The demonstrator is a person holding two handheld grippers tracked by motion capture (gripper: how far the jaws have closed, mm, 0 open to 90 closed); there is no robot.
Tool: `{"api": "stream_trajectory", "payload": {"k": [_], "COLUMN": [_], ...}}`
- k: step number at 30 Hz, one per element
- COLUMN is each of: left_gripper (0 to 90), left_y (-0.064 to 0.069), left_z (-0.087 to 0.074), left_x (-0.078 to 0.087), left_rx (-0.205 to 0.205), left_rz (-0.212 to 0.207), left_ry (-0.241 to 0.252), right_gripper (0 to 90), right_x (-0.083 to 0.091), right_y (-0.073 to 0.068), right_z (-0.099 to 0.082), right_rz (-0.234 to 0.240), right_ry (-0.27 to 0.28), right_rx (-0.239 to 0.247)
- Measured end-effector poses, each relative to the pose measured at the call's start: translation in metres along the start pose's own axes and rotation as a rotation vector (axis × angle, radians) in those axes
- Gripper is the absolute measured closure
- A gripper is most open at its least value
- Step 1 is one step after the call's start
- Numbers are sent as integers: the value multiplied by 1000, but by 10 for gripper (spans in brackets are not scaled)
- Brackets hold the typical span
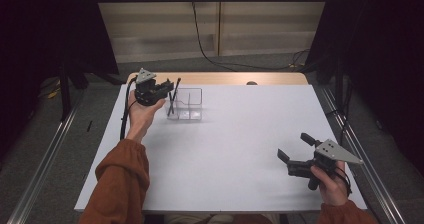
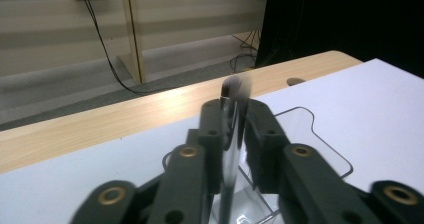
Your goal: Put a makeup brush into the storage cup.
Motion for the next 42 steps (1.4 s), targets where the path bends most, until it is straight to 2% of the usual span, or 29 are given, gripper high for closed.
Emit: {"api": "stream_trajectory", "payload": {"k": [1, 3, 5, 12, 15, 19, 22, 25, 32, 36, 42], "left_gripper": [752, 653, 627, 443, 270, 167, 109, 68, 31, 28, 25], "left_y": [0, -2, -2, -3, -2, -3, -4, -4, -6, 0, -1], "left_z": [0, -1, -2, 0, 1, 1, 3, 5, 4, 6, 6], "left_x": [0, 1, 3, 6, 5, 5, 5, 7, 11, 14, 20], "left_rx": [0, 4, 6, 6, 2, 15, 13, 16, 23, 13, -2], "left_rz": [4, 10, -3, 7, 9, -1, 9, 6, 2, -17, 11], "left_ry": [0, 6, 16, 34, 43, 49, 55, 72, 62, 62, 66], "right_gripper": [0, 0, 0, 0, 0, 0, 0, 0, 0, 0, 0], "right_x": [0, 0, 0, 0, -1, -1, -1, -1, -2, -2, 0], "right_y": [0, 0, 0, 0, 0, 2, 3, 5, 5, 5, 5], "right_z": [0, 0, 0, 0, 0, -1, -1, -2, -2, -2, -2], "right_rz": [-1, 0, 0, -1, -2, -4, -6, -9, -6, -6, -7], "right_ry": [-1, -3, -2, -1, -2, -2, 0, -2, 2, 3, 2], "right_rx": [1, 1, 2, 1, -2, -8, -8, -11, -14, -16, -13]}}
Point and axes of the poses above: each handheld gripper's, and its own axes: x roughly backward along the jaws, z roughly out of its top, y roughly to its right, the point moved 9 cm from there along -x, roughly forward along the jaws, and after that the axes turned 11 degrees about -y, right-handed, at the moved point
